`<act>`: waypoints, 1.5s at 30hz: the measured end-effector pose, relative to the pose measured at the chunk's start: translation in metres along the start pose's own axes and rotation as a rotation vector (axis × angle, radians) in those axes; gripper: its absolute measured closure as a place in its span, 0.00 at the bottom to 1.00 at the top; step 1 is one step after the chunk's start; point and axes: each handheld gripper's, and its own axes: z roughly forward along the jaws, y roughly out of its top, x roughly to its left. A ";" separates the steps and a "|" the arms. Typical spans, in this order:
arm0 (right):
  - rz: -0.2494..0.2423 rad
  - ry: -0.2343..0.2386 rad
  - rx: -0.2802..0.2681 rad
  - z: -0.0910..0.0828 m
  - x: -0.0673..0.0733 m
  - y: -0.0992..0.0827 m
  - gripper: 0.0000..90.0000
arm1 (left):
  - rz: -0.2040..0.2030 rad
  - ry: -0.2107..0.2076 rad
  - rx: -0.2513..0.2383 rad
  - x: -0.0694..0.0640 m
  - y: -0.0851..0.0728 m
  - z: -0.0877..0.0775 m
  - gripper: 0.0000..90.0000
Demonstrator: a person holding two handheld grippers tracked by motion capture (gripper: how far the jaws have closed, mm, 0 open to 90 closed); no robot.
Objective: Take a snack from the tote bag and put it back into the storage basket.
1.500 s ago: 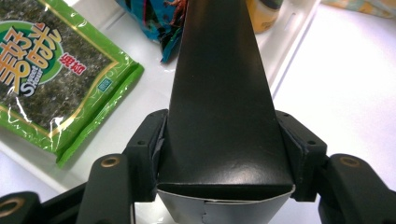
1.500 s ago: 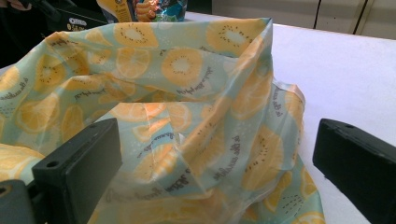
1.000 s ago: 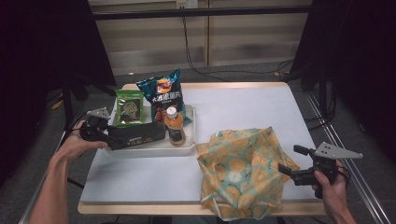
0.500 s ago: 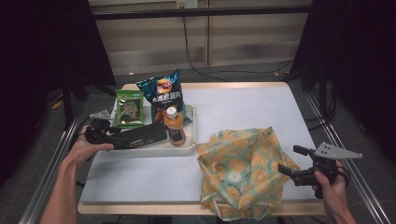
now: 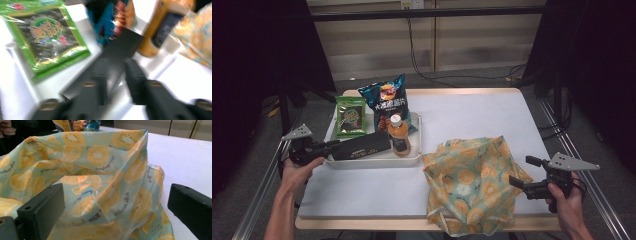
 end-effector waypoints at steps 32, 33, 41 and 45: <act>0.014 -0.026 -0.045 -0.008 0.000 0.000 0.01 | -0.067 0.108 -0.015 -0.028 -0.014 -0.002 0.40; 0.011 -0.029 -0.049 -0.008 0.000 0.001 0.01 | -0.053 0.115 -0.020 -0.035 -0.015 -0.005 0.33; 0.014 -0.041 -0.067 -0.014 0.004 0.001 0.01 | -0.043 0.160 -0.064 -0.079 -0.027 -0.017 0.11; 0.009 -0.049 -0.077 -0.018 0.005 0.000 0.01 | -0.059 0.153 -0.110 -0.104 -0.031 -0.023 0.07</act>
